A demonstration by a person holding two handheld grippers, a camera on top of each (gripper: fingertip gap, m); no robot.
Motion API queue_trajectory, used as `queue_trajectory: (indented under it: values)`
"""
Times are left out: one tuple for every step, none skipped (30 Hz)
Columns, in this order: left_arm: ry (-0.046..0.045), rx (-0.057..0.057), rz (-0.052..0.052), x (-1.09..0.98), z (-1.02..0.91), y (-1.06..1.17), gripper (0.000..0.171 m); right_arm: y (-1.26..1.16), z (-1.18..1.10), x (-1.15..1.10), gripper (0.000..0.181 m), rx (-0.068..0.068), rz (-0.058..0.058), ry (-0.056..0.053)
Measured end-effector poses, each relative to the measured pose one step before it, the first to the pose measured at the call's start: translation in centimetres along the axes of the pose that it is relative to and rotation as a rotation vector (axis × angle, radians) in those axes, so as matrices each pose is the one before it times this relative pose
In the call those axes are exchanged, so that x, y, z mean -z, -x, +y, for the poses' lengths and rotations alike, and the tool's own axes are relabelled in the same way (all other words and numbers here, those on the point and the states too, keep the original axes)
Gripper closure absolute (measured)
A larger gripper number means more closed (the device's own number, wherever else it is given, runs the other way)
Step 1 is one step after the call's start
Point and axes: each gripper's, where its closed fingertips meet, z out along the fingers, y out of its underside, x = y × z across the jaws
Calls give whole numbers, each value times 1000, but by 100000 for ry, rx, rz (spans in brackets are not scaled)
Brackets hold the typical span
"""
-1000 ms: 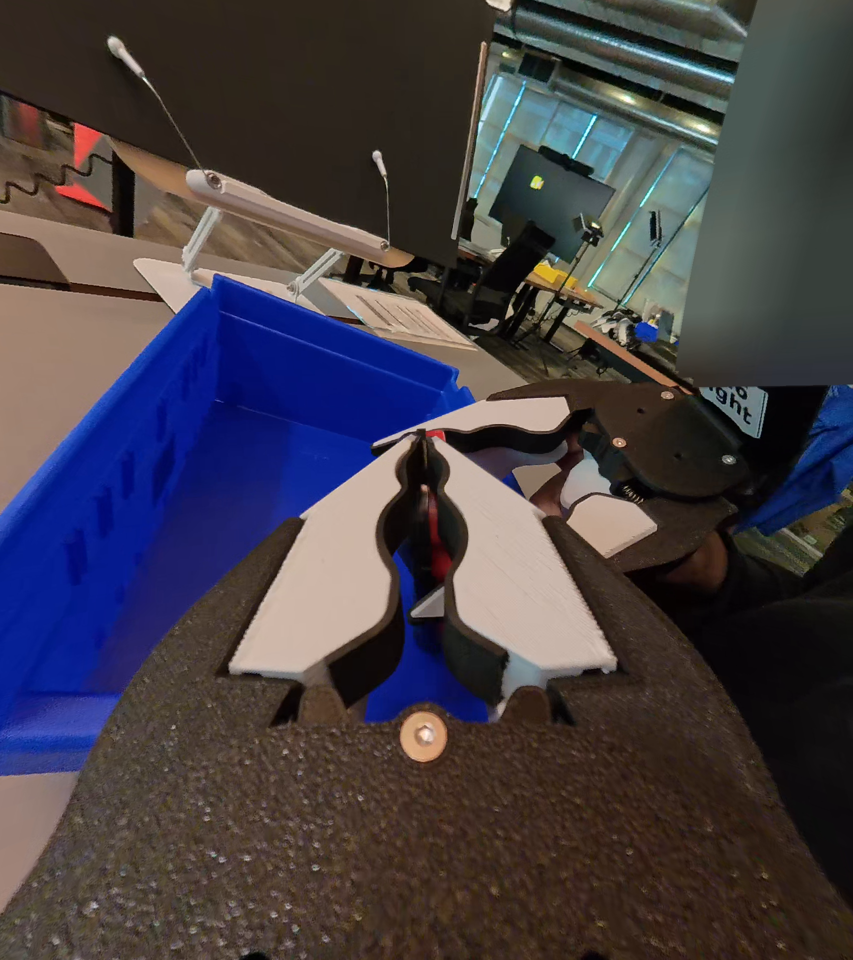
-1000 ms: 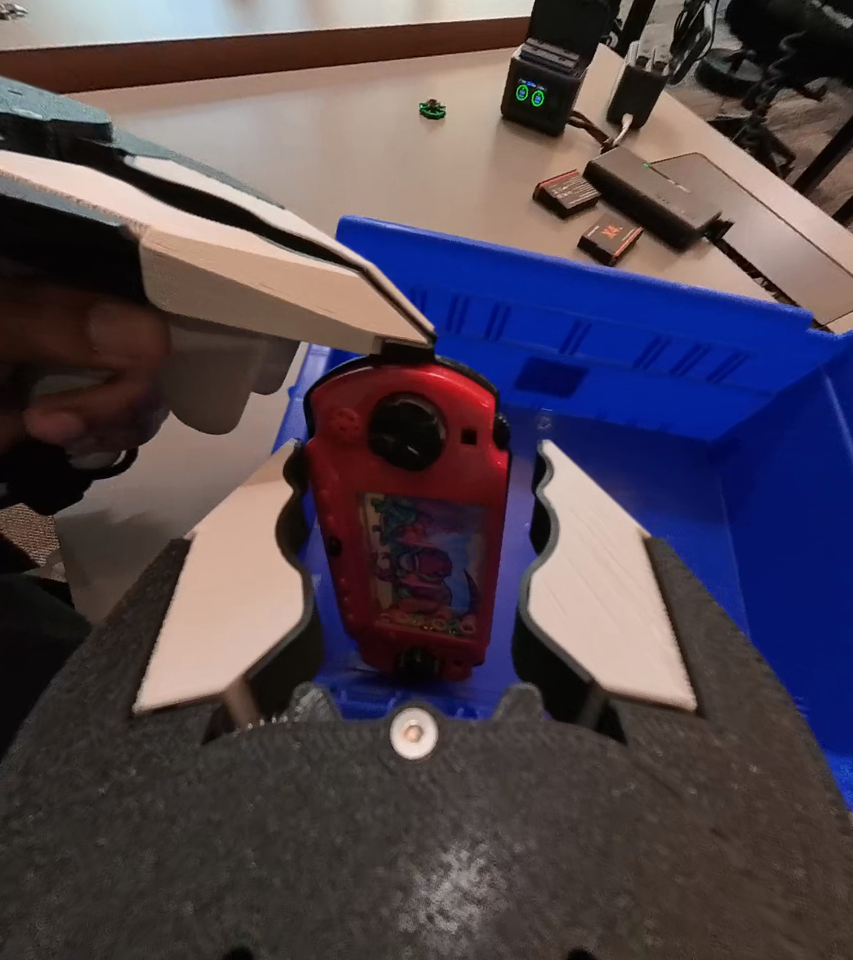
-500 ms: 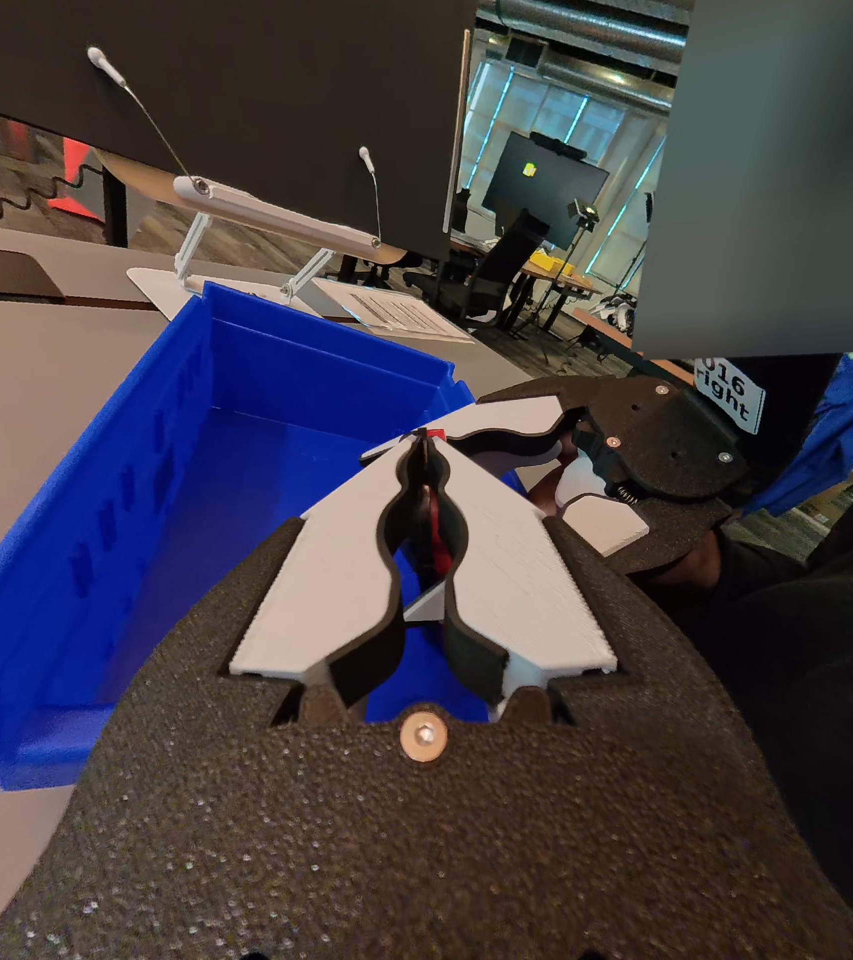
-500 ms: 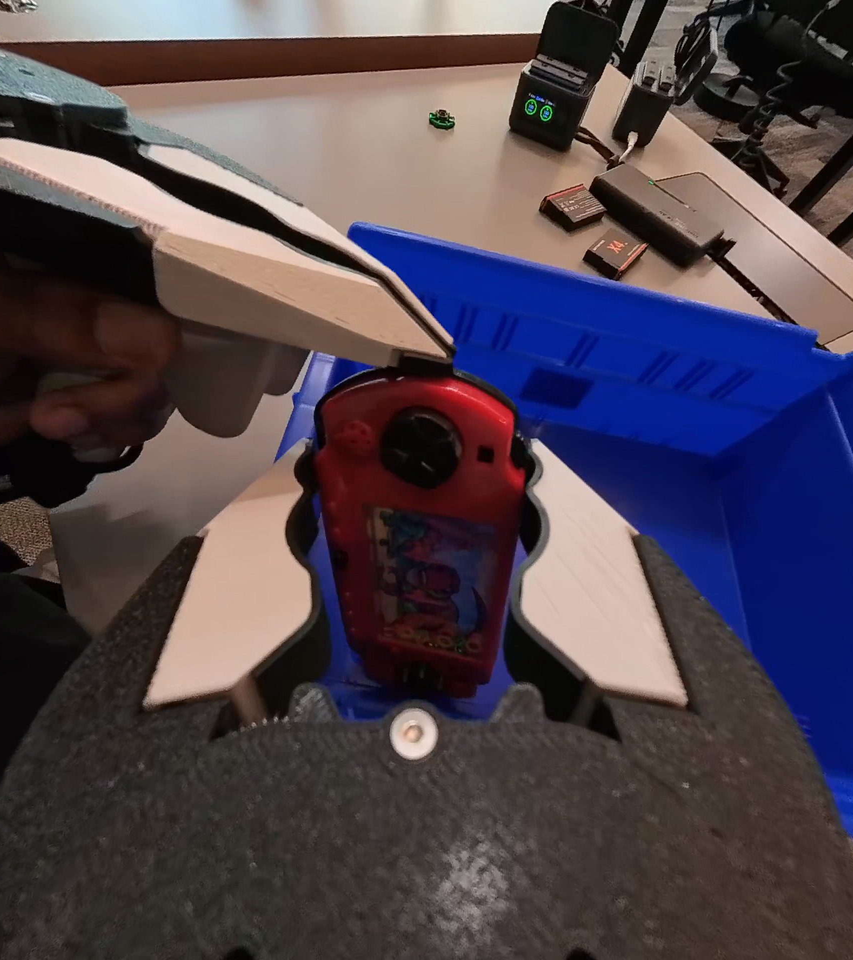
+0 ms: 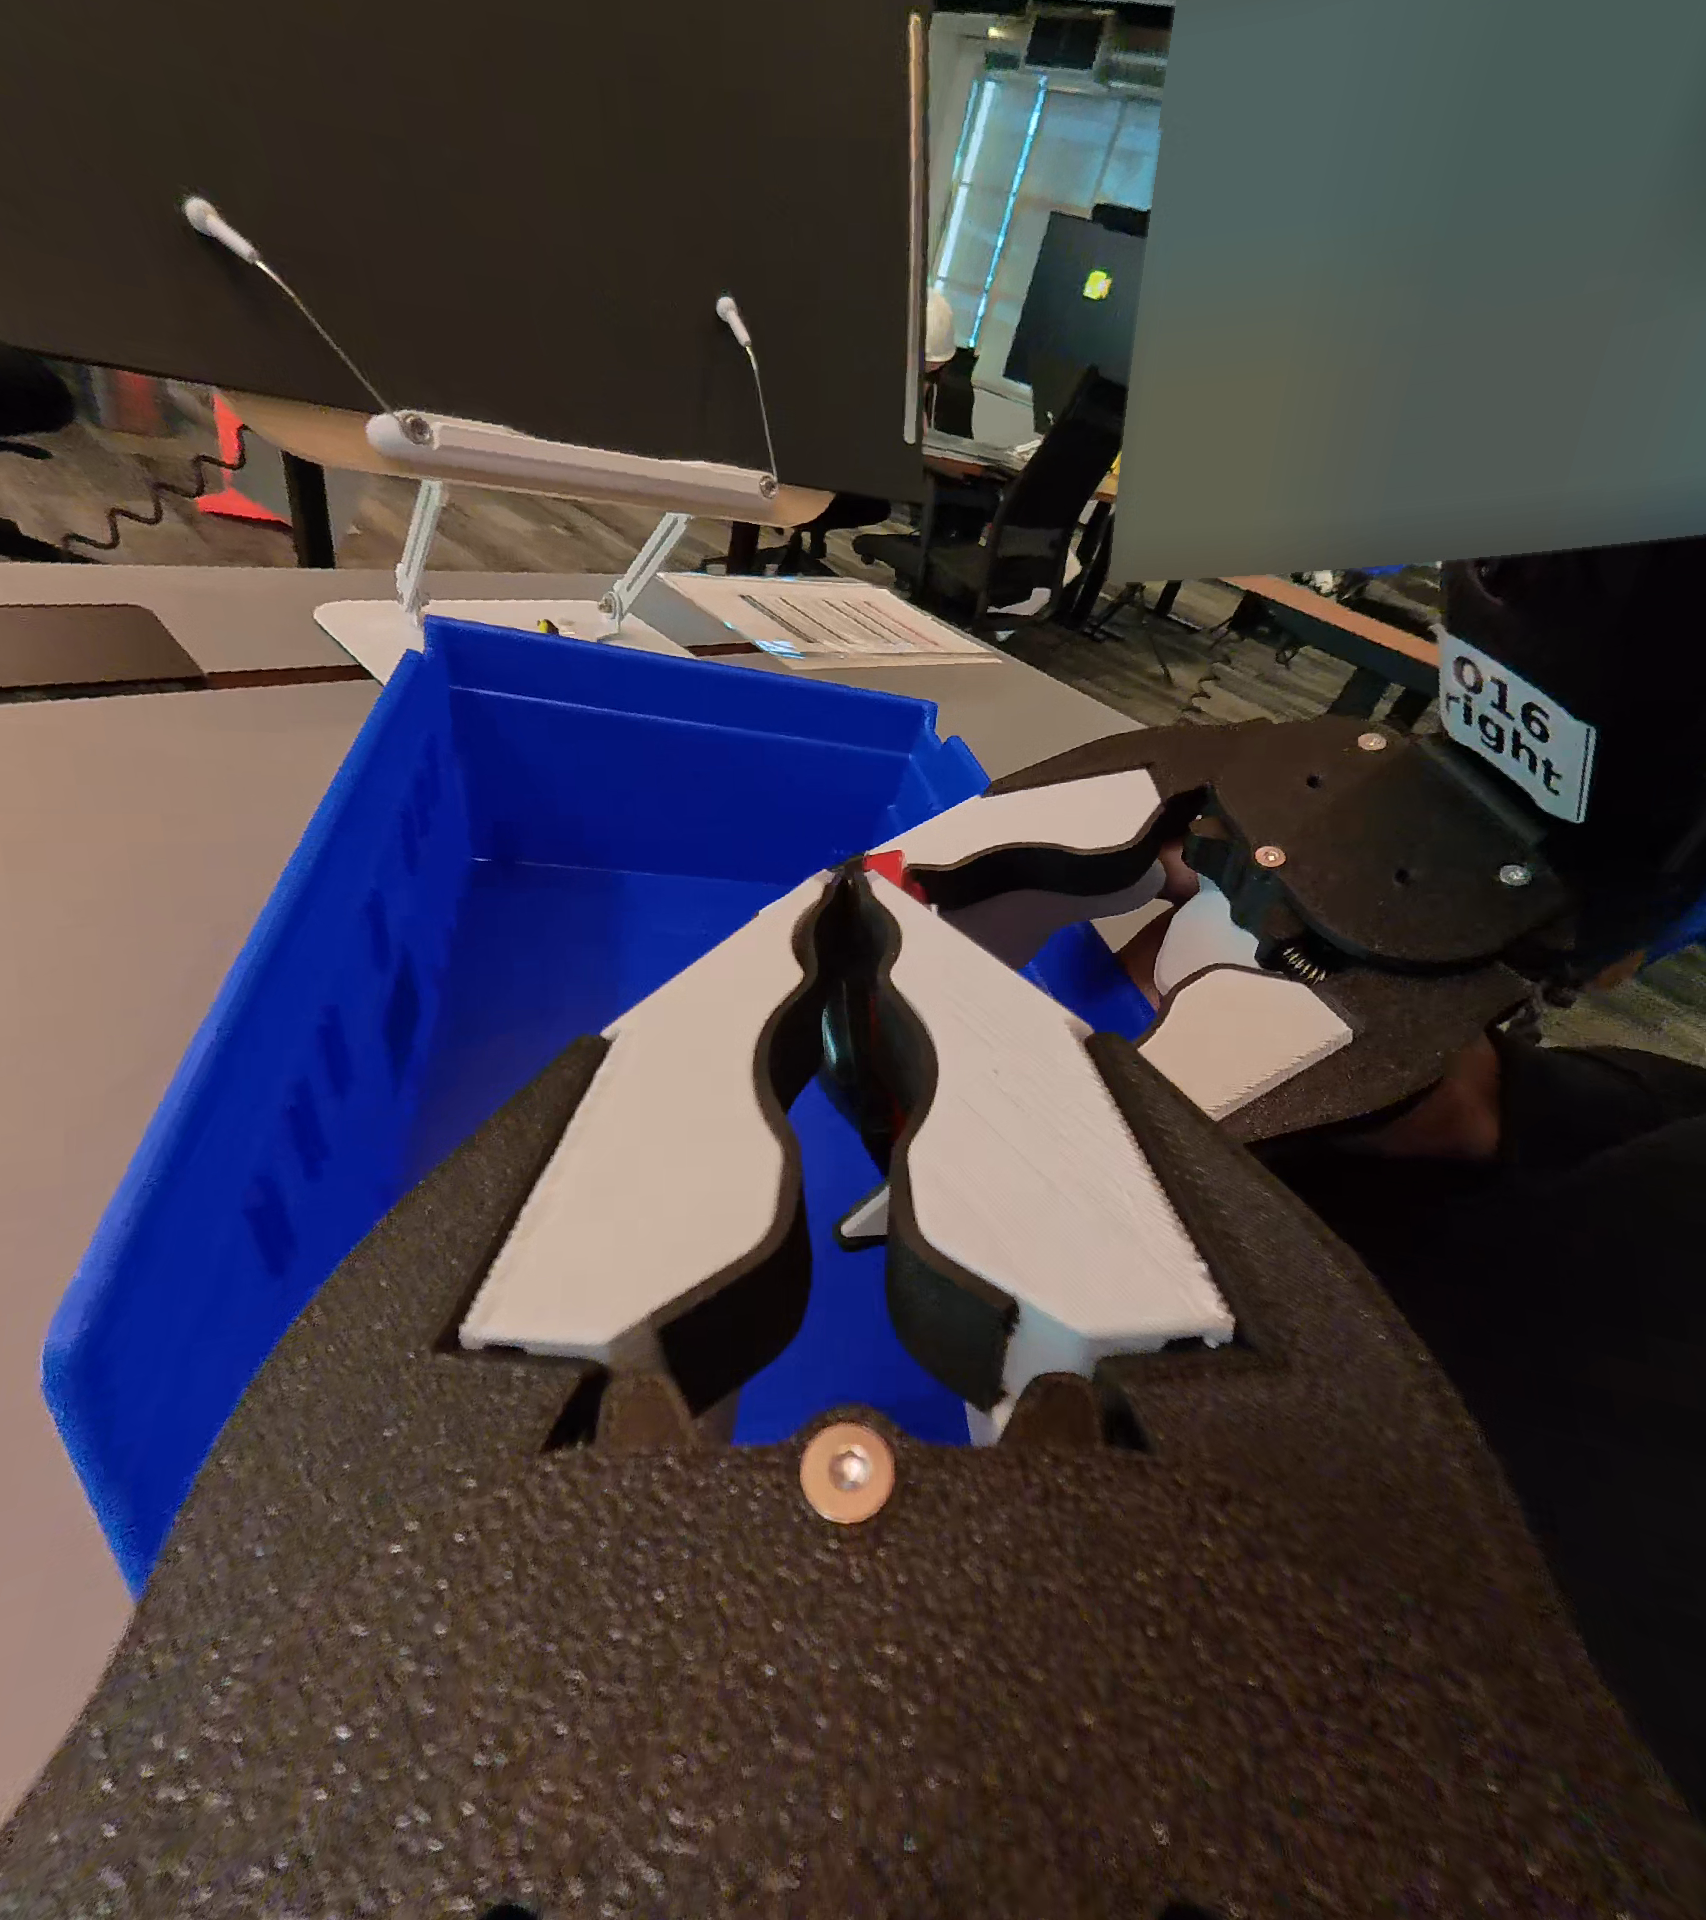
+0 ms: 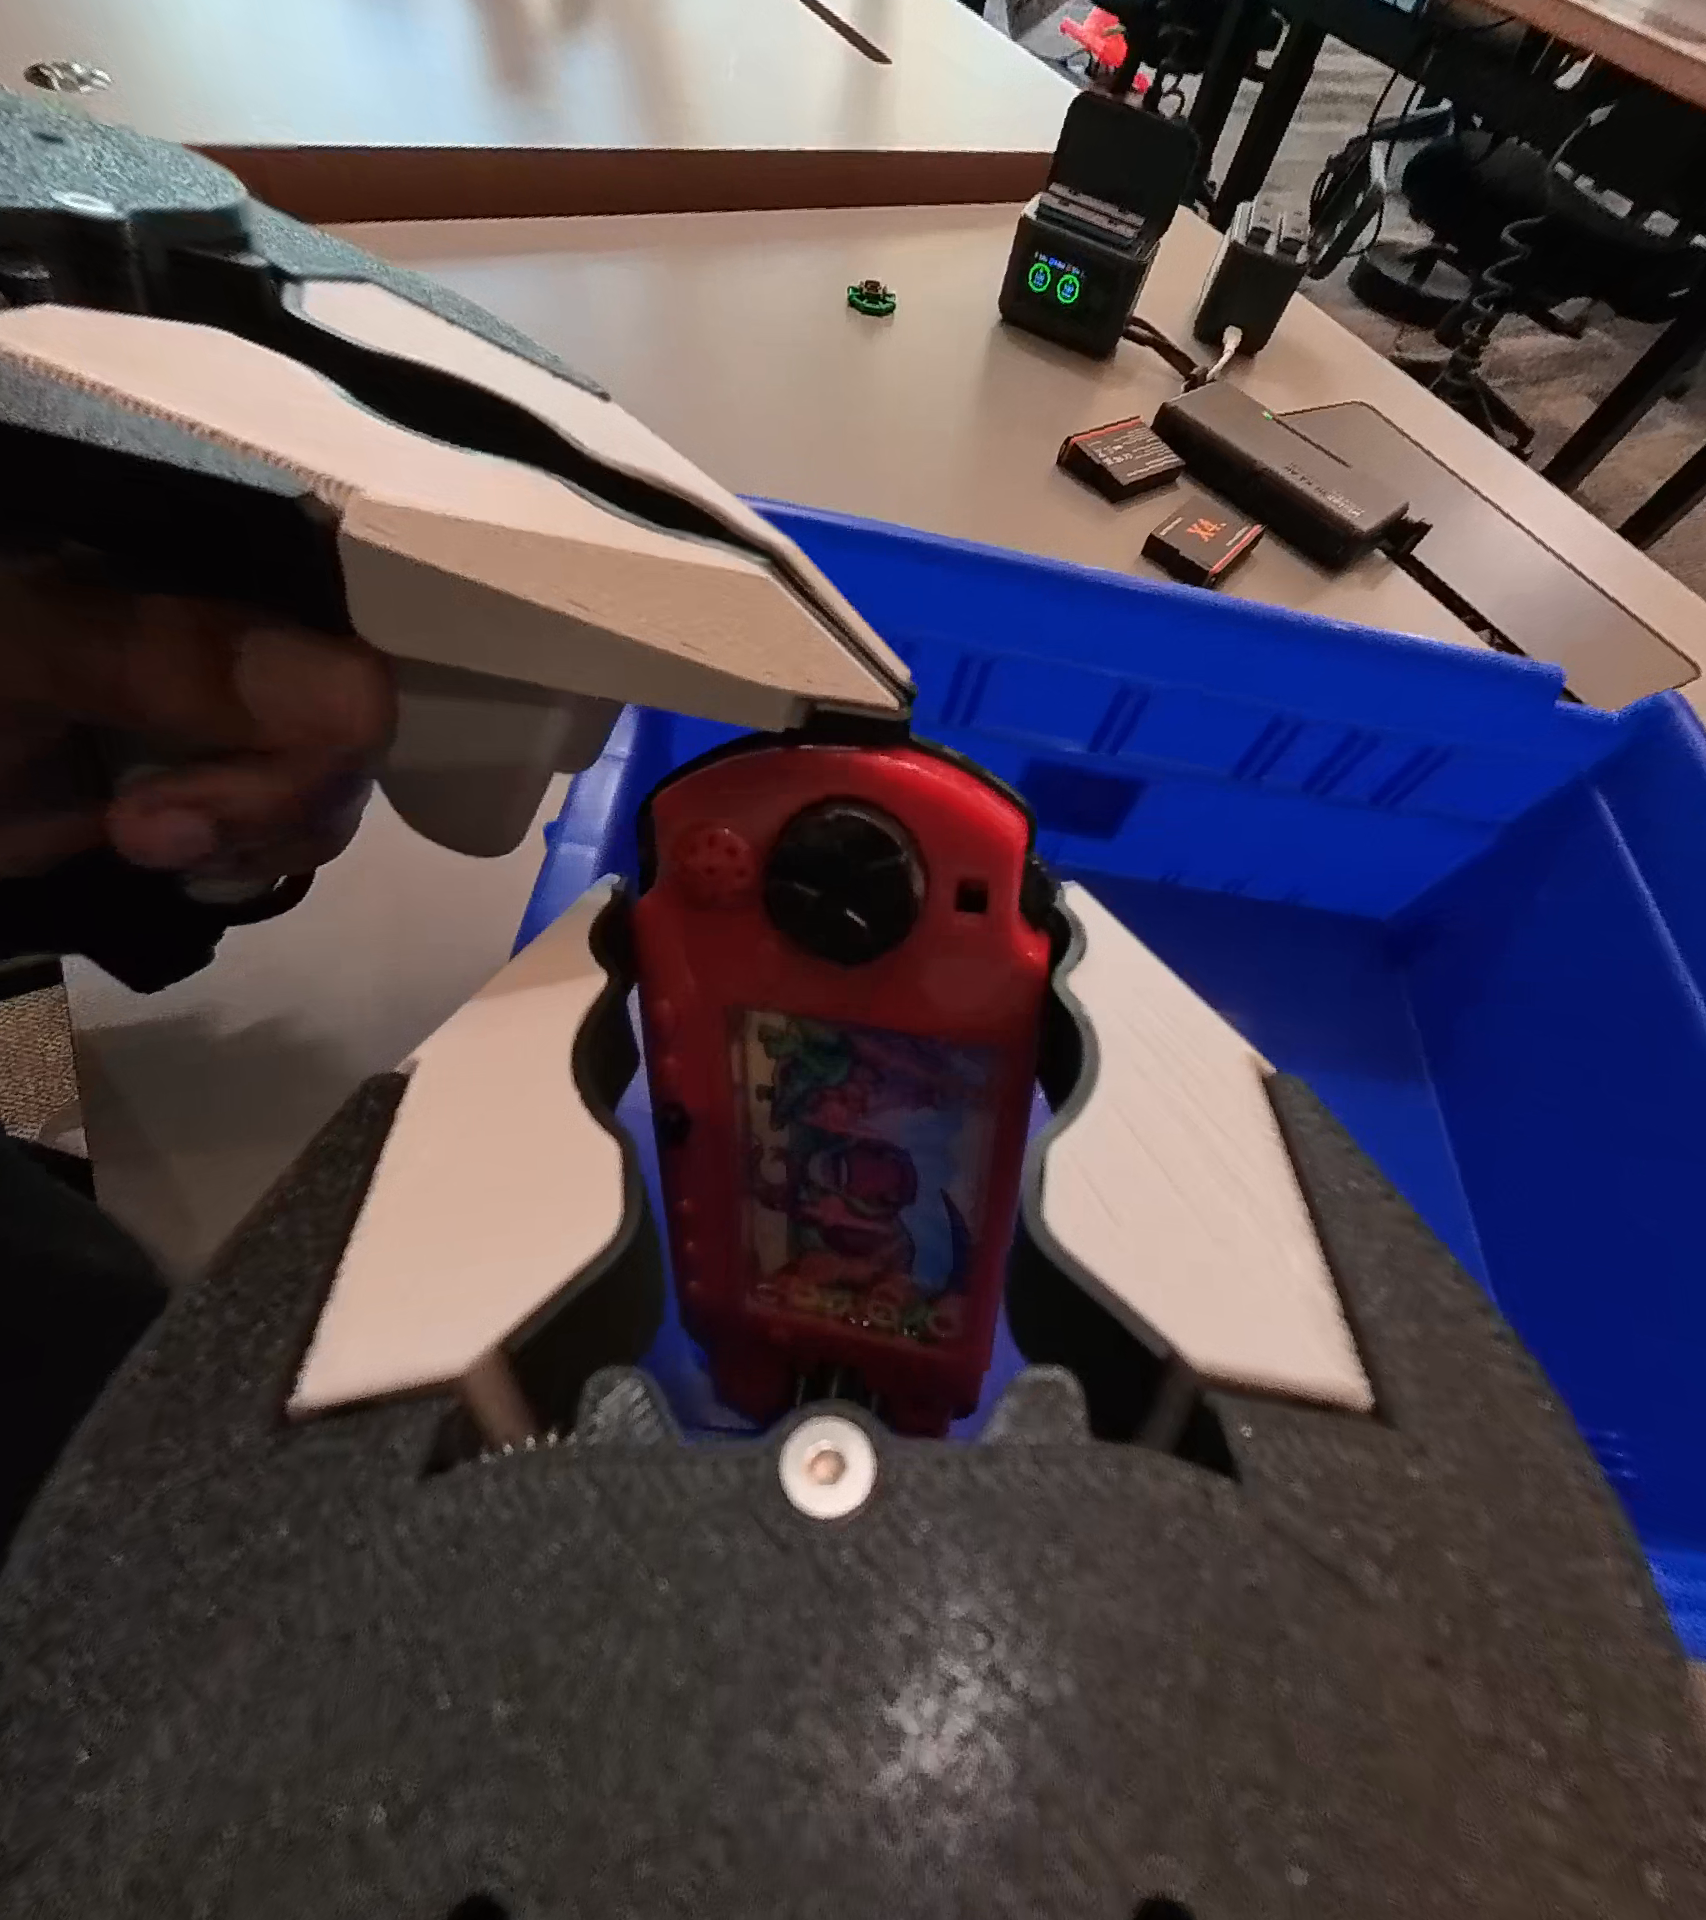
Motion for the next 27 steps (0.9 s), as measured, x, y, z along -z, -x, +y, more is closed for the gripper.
queue_trajectory:
  values:
    - [-23,352,389,-40,-51,-106,171,-30,-62,103,104,613,-110,-1116]
    - [44,1234,468,-53,4,-49,171,-39,27,46,104,214,135,-406]
    - [-206,887,197,-17,26,10,171,-1,36,6,103,-251,-181,21]
    - [-662,1064,968,34,-118,-104,171,-16,-131,73,103,341,95,-1123]
    - [-505,1026,1907,65,-227,-222,171,-31,-277,164,103,804,836,-2451]
    - [-97,358,1662,54,-185,-204,171,-32,-231,153,103,655,983,-2179]
    - [842,490,358,-45,16,-50,171,-67,-2,10,102,133,930,-522]
    - [1460,-207,-560,-129,197,101,171,-86,246,-89,102,-53,536,1154]
    - [1077,9,-250,-128,196,73,171,-68,279,-92,102,188,-98,1693]
    - [-152,1194,-677,-70,35,181,171,-112,49,17,101,-111,-18,37]
    - [-344,1648,-664,-4,-25,291,171,-186,-162,170,100,-670,550,-1474]
    - [-517,1519,-813,60,-51,361,171,-220,-256,256,100,-1050,591,-2106]
    - [-792,1132,-1244,117,-99,421,171,-197,-332,325,100,-1380,127,-2352]
    - [-521,760,-1456,158,-70,440,171,-218,-397,370,100,-1891,-124,-2592]
    - [-228,74,-1390,149,-46,426,171,-193,-398,372,100,-2543,-524,-2605]
    - [-250,-208,-1497,138,-42,413,171,-164,-352,332,100,-3095,-1010,-2316]
    - [-108,-161,-1387,94,-40,376,171,-159,-294,304,101,-3523,-1212,-2079]
    - [-196,-224,-554,23,-79,209,170,-78,-215,226,101,-3780,-1739,-1749]
    - [-180,-42,-203,-58,-95,118,170,22,-123,159,101,-3892,-2162,-1269]
    - [128,61,-607,-126,-68,161,170,10,-77,103,101,-3531,-1747,-942]
    - [8,-30,-183,-163,-114,90,171,56,-13,75,101,-2417,-1320,-605]
    - [-330,97,146,-154,-197,-4,171,71,31,83,101,-849,-633,-165]
    - [-142,286,-322,-151,-181,46,171,-3,45,101,101,852,737,46]
    - [-153,-278,-398,-124,-172,74,171,-83,21,153,101,2502,1935,-106]
    - [22,-351,-1303,-65,-98,230,171,-93,17,167,102,3698,2405,-25]
    - [439,-92,-2230,-37,24,428,170,-88,72,146,106,4359,2380,393]
    - [634,13,-2754,-10,128,605,170,-19,88,93,109,4481,1957,585]
